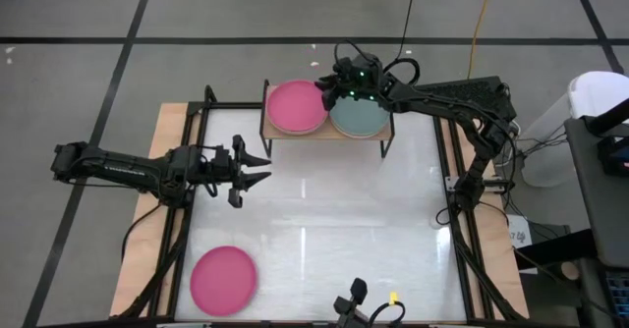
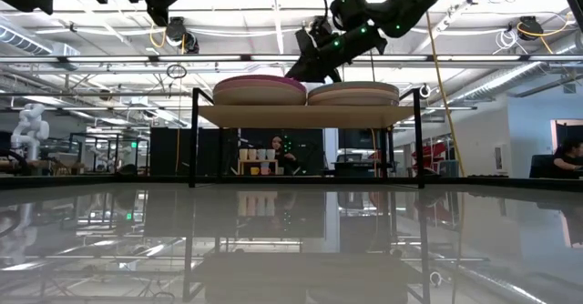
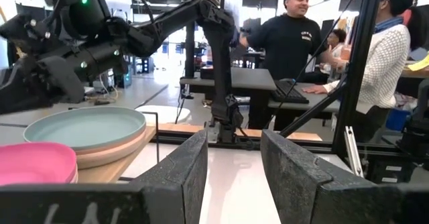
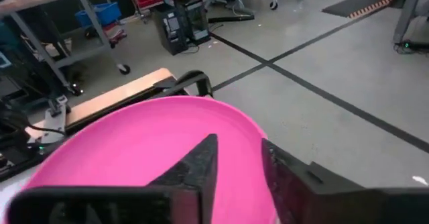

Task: Place and stack plates onto a shelf
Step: Stack the pink plate on the other pink plate

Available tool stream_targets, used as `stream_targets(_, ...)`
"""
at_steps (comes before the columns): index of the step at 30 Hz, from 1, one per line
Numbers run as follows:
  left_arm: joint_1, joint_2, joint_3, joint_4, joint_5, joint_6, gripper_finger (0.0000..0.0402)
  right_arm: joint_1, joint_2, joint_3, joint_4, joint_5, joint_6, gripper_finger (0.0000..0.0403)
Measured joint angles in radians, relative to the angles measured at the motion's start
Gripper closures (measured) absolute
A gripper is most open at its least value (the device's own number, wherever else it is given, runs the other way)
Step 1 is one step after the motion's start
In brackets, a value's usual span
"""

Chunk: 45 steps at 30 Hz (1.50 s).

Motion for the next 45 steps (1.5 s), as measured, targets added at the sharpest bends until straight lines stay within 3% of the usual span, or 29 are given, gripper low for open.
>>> stream_targets(6, 0.000, 0.000, 0.000, -0.019, -0.001, 0.000, 0.0256, 0.015, -0.079, -0.001, 0.016, -0.046, -0.024, 0.0254)
stream_targets(12, 0.000, 0.000, 0.000, -0.025, -0.001, 0.000, 0.0256, 0.076, -0.255, -0.001, -0.012, -0.133, -0.152, 0.0250)
stream_targets(20, 0.004, 0.000, 0.000, -0.064, -0.027, 0.114, 0.0256, 0.236, -0.501, -0.003, -0.288, -0.131, -0.275, 0.0259)
stream_targets(27, 0.004, 0.000, 0.000, -0.122, -0.034, 0.139, 0.0256, 0.405, -0.658, -0.226, -0.382, -0.120, -0.307, 0.0259)
stream_targets(32, 0.004, 0.000, 0.000, -0.114, -0.036, 0.144, 0.0256, 0.538, -0.755, -0.513, -0.226, 0.039, -0.292, 0.0259)
stream_targets(39, -0.004, 0.000, 0.022, -0.157, -0.036, 0.155, 0.0256, 0.696, -0.799, -0.842, 0.259, 0.247, -0.283, 0.0259)
stream_targets(42, -0.018, 0.000, 0.106, -0.308, -0.036, 0.162, 0.0256, 0.730, -0.800, -0.908, 0.417, 0.301, -0.313, 0.0259)
stream_targets(45, -0.035, 0.024, 0.229, -0.536, -0.037, 0.155, 0.0256, 0.744, -0.801, -0.925, 0.466, 0.326, -0.324, 0.0259)
